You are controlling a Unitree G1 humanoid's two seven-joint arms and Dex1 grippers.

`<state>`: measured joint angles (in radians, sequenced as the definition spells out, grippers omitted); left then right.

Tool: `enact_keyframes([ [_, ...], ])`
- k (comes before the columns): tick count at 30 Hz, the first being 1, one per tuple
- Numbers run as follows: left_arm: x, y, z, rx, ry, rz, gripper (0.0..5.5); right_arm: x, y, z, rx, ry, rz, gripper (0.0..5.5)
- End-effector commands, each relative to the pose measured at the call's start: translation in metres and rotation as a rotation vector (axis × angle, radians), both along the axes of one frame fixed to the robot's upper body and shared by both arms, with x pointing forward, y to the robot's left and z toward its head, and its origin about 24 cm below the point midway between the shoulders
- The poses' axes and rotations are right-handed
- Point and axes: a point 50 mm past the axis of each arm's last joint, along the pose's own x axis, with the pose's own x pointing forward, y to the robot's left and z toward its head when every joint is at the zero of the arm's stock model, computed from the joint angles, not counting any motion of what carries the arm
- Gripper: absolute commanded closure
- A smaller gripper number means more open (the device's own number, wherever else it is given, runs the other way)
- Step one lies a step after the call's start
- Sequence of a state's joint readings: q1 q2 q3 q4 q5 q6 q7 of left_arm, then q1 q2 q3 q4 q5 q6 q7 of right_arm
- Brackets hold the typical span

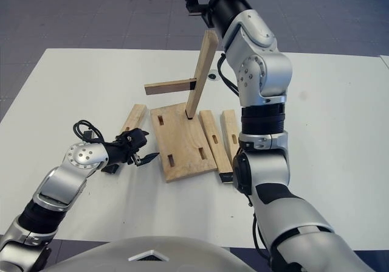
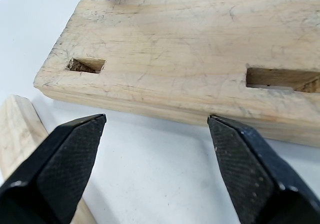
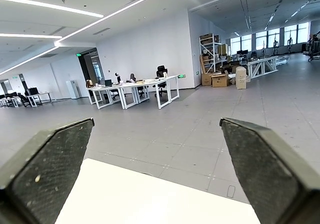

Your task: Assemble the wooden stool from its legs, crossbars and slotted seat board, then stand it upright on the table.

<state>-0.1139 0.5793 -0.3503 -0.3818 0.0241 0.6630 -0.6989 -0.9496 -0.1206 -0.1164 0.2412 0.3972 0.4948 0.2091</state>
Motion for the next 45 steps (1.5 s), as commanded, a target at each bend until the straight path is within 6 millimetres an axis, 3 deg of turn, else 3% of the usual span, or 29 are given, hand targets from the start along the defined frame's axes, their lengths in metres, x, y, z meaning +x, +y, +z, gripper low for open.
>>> enact_keyframes([
  [1,0.001,0.003,0.004,0.013,-0.010,0.003,1.73,0.004,-0.001,0.005,-0.012,-0.021,-0.004,0.84],
  [6,0.002,0.001,0.004,0.007,-0.010,0.004,1.73,0.008,0.002,0.004,-0.024,-0.024,0.010,0.84],
  [8,0.002,0.000,0.004,0.002,-0.012,0.006,1.73,0.005,0.000,0.027,0.007,-0.103,0.011,0.84],
  [11,0.002,0.002,0.004,0.002,-0.009,0.011,1.73,-0.012,-0.006,0.089,0.079,-0.335,-0.003,0.84],
  [13,0.001,0.002,0.004,0.002,-0.005,0.014,1.73,-0.024,-0.009,0.119,0.094,-0.449,-0.010,0.84],
  [15,0.000,0.001,0.003,-0.001,0.001,0.014,1.73,-0.028,-0.010,0.134,0.109,-0.484,-0.002,0.84],
  [16,-0.001,0.001,0.003,-0.002,0.004,0.014,1.73,-0.025,-0.009,0.130,0.101,-0.462,0.001,0.84],
  [18,-0.002,0.000,0.002,-0.004,0.010,0.011,1.73,-0.002,-0.005,0.084,0.046,-0.282,0.012,0.84],
  [20,-0.002,-0.001,0.001,-0.008,0.015,0.013,1.73,0.023,0.003,-0.008,-0.031,0.055,0.057,0.84],
  [21,-0.003,-0.001,0.000,-0.011,0.019,0.014,1.73,0.024,0.004,-0.063,-0.071,0.236,0.068,0.84],
  [22,-0.002,-0.003,-0.001,-0.016,0.024,0.014,1.73,0.020,0.003,-0.102,-0.088,0.371,0.075,0.84],
  [23,-0.002,-0.003,-0.002,-0.022,0.031,0.013,1.73,0.015,-0.001,-0.124,-0.090,0.446,0.060,0.84],
  [24,-0.003,-0.002,-0.003,-0.025,0.038,0.022,1.73,0.008,0.001,-0.129,-0.056,0.486,0.078,0.84],
  [26,-0.006,0.002,-0.004,-0.027,0.047,0.041,1.73,0.004,0.006,-0.115,-0.015,0.464,0.116,0.84],
  [29,-0.004,0.001,-0.005,-0.024,0.044,0.036,1.73,0.011,0.003,-0.069,0.057,0.337,0.092,0.84],
  [33,0.000,-0.001,-0.003,-0.024,0.031,0.031,1.73,0.000,0.003,-0.013,0.109,0.167,0.109,0.84],
  [37,0.001,-0.001,-0.002,-0.027,0.023,0.036,1.73,-0.018,-0.019,0.046,0.217,-0.023,0.060,0.84],
  [39,0.002,-0.001,0.001,-0.031,0.013,0.038,1.73,-0.027,-0.036,0.065,0.253,-0.084,0.015,0.84],
  [42,0.002,0.002,0.010,-0.041,-0.006,0.041,1.73,-0.035,-0.063,0.071,0.229,-0.114,-0.061,0.84],
  [45,0.004,0.015,0.019,-0.022,-0.044,0.084,1.73,-0.037,-0.098,0.030,0.127,-0.004,-0.167,0.84],
])
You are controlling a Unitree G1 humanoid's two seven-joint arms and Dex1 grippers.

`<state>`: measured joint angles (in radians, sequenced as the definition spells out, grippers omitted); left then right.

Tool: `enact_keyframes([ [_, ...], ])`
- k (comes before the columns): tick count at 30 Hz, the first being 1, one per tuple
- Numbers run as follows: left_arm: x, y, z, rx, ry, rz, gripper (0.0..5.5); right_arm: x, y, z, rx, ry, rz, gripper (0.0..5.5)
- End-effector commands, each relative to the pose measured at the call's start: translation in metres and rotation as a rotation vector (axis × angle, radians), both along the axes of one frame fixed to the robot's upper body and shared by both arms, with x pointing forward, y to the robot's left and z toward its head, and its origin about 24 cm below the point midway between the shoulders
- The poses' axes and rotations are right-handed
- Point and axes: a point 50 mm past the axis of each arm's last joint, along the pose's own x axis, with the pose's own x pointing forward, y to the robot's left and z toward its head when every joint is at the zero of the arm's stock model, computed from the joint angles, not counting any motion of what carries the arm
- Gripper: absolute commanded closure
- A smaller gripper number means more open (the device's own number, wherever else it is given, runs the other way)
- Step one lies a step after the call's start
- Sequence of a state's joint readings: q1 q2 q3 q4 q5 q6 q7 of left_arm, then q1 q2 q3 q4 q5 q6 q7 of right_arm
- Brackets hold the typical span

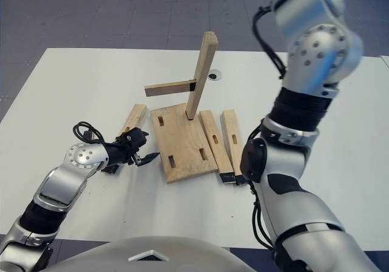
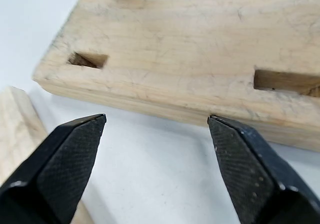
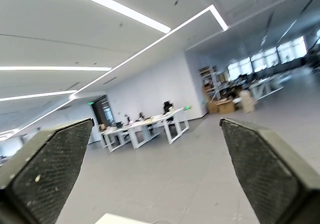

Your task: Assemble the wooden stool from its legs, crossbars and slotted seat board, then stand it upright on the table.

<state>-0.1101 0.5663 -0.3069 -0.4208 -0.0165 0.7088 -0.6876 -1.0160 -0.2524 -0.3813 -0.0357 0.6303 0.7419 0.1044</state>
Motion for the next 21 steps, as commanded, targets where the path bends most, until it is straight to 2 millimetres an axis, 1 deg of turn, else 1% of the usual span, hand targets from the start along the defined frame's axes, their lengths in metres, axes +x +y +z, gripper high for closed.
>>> enact_keyframes([
  [1,0.005,0.017,0.013,0.029,-0.052,0.066,1.73,-0.003,-0.043,-0.060,-0.108,0.196,-0.126,0.84],
  [3,0.005,0.022,0.018,0.030,-0.062,0.088,1.73,-0.011,-0.067,-0.093,-0.154,0.299,-0.185,0.84],
  [5,0.001,0.023,0.019,0.028,-0.055,0.095,1.73,-0.022,-0.086,-0.125,-0.206,0.408,-0.229,0.84],
  [6,-0.001,0.024,0.020,0.031,-0.048,0.104,1.73,-0.028,-0.092,-0.139,-0.250,0.458,-0.239,0.84],
  [7,-0.003,0.025,0.020,0.041,-0.045,0.112,1.73,-0.035,-0.095,-0.149,-0.302,0.489,-0.236,0.84],
  [8,-0.005,0.030,0.020,0.057,-0.047,0.146,1.73,-0.047,-0.095,-0.162,-0.355,0.531,-0.222,0.84],
  [10,-0.005,0.044,0.018,0.093,-0.084,0.255,1.73,-0.080,-0.086,-0.194,-0.444,0.631,-0.166,0.84],
  [12,-0.005,0.053,0.019,0.092,-0.112,0.349,1.73,-0.113,-0.074,-0.216,-0.489,0.696,-0.082,0.84],
  [14,-0.008,0.057,0.020,0.086,-0.121,0.396,1.73,-0.139,-0.065,-0.227,-0.508,0.722,-0.008,0.84],
  [16,-0.011,0.058,0.018,0.090,-0.113,0.418,1.73,-0.155,-0.062,-0.235,-0.516,0.756,0.026,0.84],
  [19,-0.013,0.056,0.016,0.084,-0.097,0.414,1.73,-0.170,-0.062,-0.245,-0.558,0.800,0.047,0.84],
  [21,-0.013,0.056,0.017,0.079,-0.101,0.420,1.73,-0.173,-0.063,-0.248,-0.591,0.809,0.060,0.84],
])
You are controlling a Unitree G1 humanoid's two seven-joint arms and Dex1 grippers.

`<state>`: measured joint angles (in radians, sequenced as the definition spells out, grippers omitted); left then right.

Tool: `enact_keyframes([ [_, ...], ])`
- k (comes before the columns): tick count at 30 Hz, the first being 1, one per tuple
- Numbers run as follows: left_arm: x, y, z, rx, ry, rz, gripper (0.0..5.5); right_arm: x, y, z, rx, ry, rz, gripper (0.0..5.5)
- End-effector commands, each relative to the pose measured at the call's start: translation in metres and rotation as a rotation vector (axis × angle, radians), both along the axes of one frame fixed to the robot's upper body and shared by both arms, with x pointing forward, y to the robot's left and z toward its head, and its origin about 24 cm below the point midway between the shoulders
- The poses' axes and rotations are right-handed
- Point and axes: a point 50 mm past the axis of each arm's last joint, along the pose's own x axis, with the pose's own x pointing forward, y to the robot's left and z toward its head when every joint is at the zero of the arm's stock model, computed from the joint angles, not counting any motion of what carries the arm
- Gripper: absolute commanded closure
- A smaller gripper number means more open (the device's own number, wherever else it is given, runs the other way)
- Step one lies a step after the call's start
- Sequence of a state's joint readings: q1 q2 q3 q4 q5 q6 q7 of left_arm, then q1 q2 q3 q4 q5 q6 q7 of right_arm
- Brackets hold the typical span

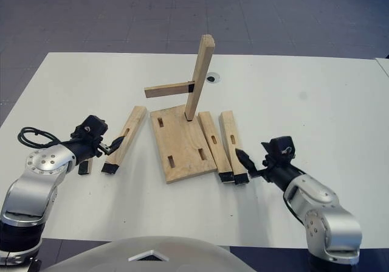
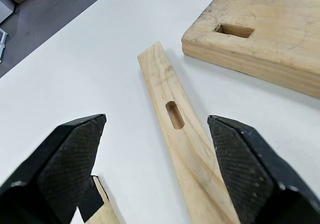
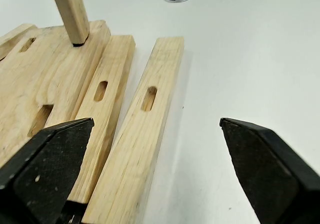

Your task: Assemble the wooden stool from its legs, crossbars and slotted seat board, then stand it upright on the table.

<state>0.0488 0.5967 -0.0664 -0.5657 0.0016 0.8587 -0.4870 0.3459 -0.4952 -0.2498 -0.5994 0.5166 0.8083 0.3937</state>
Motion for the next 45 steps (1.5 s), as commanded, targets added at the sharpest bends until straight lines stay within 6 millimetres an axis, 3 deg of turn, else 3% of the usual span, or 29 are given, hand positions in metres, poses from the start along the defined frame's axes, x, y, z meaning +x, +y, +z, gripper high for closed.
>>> enact_keyframes([
  [1,0.000,-0.003,0.002,-0.017,-0.009,0.015,1.73,-0.006,-0.001,-0.005,-0.062,0.019,0.048,0.84],
  [8,0.003,-0.012,0.000,-0.049,-0.013,0.006,1.73,-0.007,-0.002,-0.019,-0.177,0.057,0.121,0.84],
  [16,0.009,-0.017,0.001,-0.061,-0.027,-0.001,1.73,0.005,-0.020,-0.021,-0.270,0.040,0.036,0.84],
  [27,0.013,-0.020,-0.001,-0.070,-0.024,-0.017,1.73,0.007,-0.005,-0.020,-0.180,-0.014,0.013,0.84],
  [31,0.014,-0.018,-0.001,-0.067,-0.023,-0.018,1.73,0.000,-0.007,-0.035,-0.224,0.046,-0.006,0.84],
  [40,0.012,-0.020,-0.003,-0.074,-0.021,-0.021,1.73,-0.016,-0.007,-0.054,-0.201,0.099,-0.055,2.46],
  [45,0.021,-0.018,0.003,-0.092,-0.050,0.001,1.73,0.001,-0.014,-0.044,-0.196,0.036,-0.111,3.40],
])
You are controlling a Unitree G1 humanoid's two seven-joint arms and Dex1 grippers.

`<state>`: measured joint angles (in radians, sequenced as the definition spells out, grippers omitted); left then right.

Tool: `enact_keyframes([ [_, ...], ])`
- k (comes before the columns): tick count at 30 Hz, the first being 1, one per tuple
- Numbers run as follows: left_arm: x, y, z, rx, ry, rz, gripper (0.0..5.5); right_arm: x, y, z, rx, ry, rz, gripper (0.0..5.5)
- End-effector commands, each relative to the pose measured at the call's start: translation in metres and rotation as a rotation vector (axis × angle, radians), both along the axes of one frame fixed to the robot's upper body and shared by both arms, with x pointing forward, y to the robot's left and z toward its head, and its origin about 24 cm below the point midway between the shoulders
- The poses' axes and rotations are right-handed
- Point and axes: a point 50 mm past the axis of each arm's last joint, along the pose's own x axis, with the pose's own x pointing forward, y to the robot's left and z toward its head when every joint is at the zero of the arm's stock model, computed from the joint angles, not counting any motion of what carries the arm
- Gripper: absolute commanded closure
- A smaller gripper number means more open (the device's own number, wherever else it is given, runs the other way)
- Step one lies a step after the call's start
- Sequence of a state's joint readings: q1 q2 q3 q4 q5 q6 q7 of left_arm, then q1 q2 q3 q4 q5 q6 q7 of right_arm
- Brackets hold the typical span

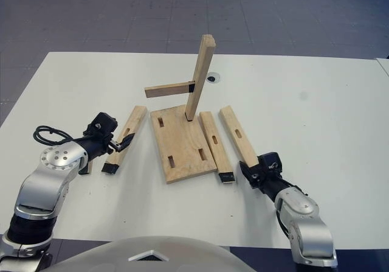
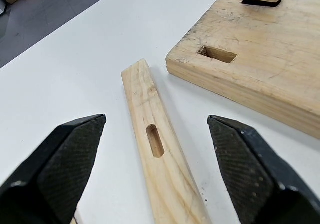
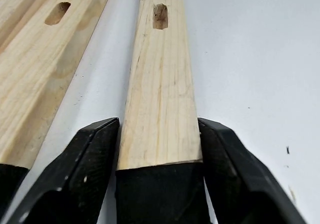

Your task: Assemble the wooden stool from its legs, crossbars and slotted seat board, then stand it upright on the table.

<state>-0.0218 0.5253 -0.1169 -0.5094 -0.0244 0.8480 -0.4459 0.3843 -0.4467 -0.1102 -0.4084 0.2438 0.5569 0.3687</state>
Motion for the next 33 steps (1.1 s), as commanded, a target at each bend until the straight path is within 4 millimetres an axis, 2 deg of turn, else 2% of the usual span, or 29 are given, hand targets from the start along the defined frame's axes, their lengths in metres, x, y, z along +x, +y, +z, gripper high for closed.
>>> enact_keyframes([
  [1,0.010,0.002,0.008,-0.021,-0.040,0.025,1.73,0.012,-0.011,0.003,-0.012,-0.009,-0.088,3.47],
  [3,0.014,0.007,0.010,-0.019,-0.047,0.041,1.73,0.027,-0.009,0.017,0.012,-0.085,-0.108,3.48],
  [6,0.019,0.017,0.014,-0.016,-0.063,0.071,1.73,0.057,-0.007,0.051,0.070,-0.247,-0.157,3.48],
  [8,0.024,0.024,0.019,-0.025,-0.082,0.100,1.73,0.079,-0.005,0.083,0.142,-0.371,-0.192,3.48],
  [11,0.034,0.038,0.035,-0.106,-0.129,0.140,1.73,0.101,0.000,0.131,0.317,-0.530,-0.220,3.48],
  [12,0.041,0.045,0.047,-0.209,-0.153,0.172,1.73,0.108,0.005,0.152,0.438,-0.586,-0.201,3.48],
  [15,0.054,0.053,0.078,-0.520,-0.189,0.187,1.73,0.119,0.026,0.195,0.726,-0.649,-0.045,3.48],
  [18,0.054,0.042,0.120,-0.887,-0.195,0.004,1.73,0.111,0.059,0.223,0.941,-0.616,0.242,3.48],
  [21,0.042,0.027,0.151,-1.092,-0.150,-0.220,1.15,0.097,0.083,0.233,1.033,-0.539,0.477,3.48],
  [24,0.035,0.003,0.162,-1.211,-0.055,-0.381,0.81,0.086,0.112,0.230,1.080,-0.428,0.675,3.48],
  [27,0.035,-0.016,0.165,-1.312,0.018,-0.414,0.81,0.084,0.130,0.224,1.095,-0.359,0.772,3.48],
  [30,0.021,-0.031,0.162,-1.399,0.150,-0.471,0.81,0.083,0.138,0.220,1.122,-0.316,0.843,3.48],
  [33,0.007,-0.037,0.151,-1.401,0.241,-0.517,0.81,0.078,0.140,0.218,1.169,-0.288,0.909,3.48],
])
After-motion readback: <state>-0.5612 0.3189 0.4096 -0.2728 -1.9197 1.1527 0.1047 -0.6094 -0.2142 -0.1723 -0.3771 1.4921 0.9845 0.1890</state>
